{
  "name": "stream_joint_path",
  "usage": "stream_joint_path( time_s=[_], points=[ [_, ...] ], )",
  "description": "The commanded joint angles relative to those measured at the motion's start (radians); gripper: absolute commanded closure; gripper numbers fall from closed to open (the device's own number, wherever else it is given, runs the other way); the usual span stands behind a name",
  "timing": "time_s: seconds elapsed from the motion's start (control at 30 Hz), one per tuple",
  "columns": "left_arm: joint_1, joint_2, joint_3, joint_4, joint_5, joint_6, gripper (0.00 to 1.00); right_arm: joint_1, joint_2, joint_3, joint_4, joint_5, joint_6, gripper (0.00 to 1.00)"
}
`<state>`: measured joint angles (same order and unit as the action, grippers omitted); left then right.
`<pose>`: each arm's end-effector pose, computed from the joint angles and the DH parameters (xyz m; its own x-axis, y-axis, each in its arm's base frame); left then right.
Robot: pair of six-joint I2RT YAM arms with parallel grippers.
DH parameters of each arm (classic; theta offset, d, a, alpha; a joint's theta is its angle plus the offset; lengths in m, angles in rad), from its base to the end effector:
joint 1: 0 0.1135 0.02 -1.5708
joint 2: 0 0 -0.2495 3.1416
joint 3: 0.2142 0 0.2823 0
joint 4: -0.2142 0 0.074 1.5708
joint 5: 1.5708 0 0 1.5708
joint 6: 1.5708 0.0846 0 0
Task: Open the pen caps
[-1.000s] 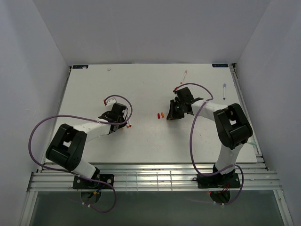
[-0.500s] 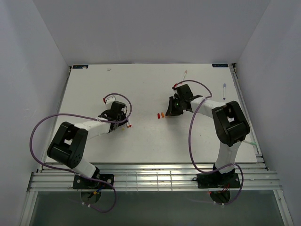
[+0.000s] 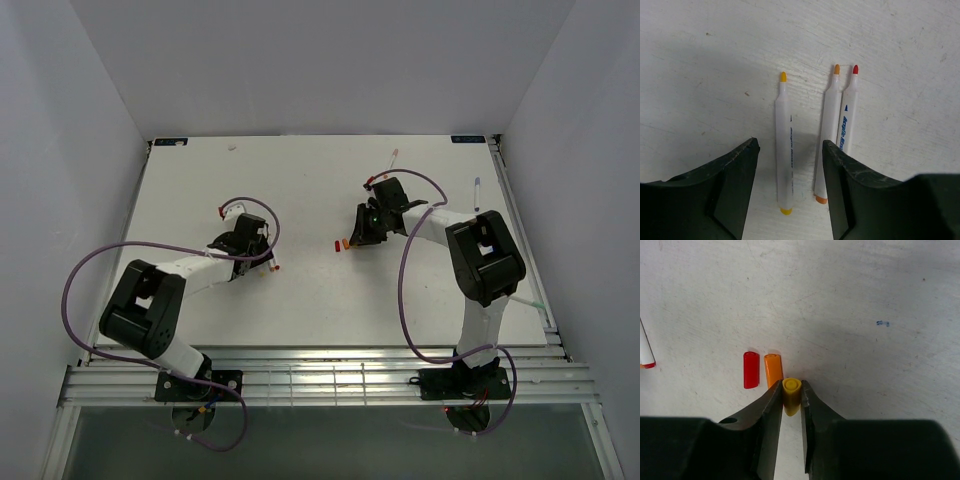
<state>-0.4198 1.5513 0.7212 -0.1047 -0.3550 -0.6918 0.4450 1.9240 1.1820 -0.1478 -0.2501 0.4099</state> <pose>0.3194 -0.1104 0.0765 -0.6893 -0.3474 -0.6358 -0.3195 0.9334 -0.1636 0.3957 0.2119 0.0842 -0.8654 0.0151 -0.5008 -0.2320 0.8739 0.4273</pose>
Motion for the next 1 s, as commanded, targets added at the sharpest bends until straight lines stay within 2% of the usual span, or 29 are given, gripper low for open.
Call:
stream_joint_path(
  time_s=[0.0, 0.17, 0.23, 0.47, 0.7, 0.97],
  points=[
    [0.007, -0.069, 0.018, -0.036, 0.004, 0.006, 0.35, -0.005, 0.000, 0.028, 0.033, -0.021, -0.011, 0.73],
    [0.007, -0.135, 0.032, -0.079, -0.012, 0.005, 0.31, -0.005, -0.016, 0.001, 0.042, -0.028, 0.010, 0.69],
    [0.007, -0.157, 0.047, -0.110, -0.007, 0.009, 0.29, -0.005, -0.022, -0.018, 0.048, -0.023, 0.015, 0.64],
    [0.007, -0.290, 0.069, -0.170, 0.021, 0.001, 0.28, -0.005, -0.042, -0.055, 0.083, -0.051, 0.023, 0.59],
    [0.007, -0.358, 0.106, -0.245, 0.045, 0.011, 0.28, -0.005, -0.102, -0.062, 0.082, -0.041, 0.014, 0.52],
    [0.007, -0.476, 0.093, -0.248, 0.070, 0.024, 0.27, -0.003, -0.168, 0.040, -0.009, 0.032, -0.019, 0.44]
  ],
)
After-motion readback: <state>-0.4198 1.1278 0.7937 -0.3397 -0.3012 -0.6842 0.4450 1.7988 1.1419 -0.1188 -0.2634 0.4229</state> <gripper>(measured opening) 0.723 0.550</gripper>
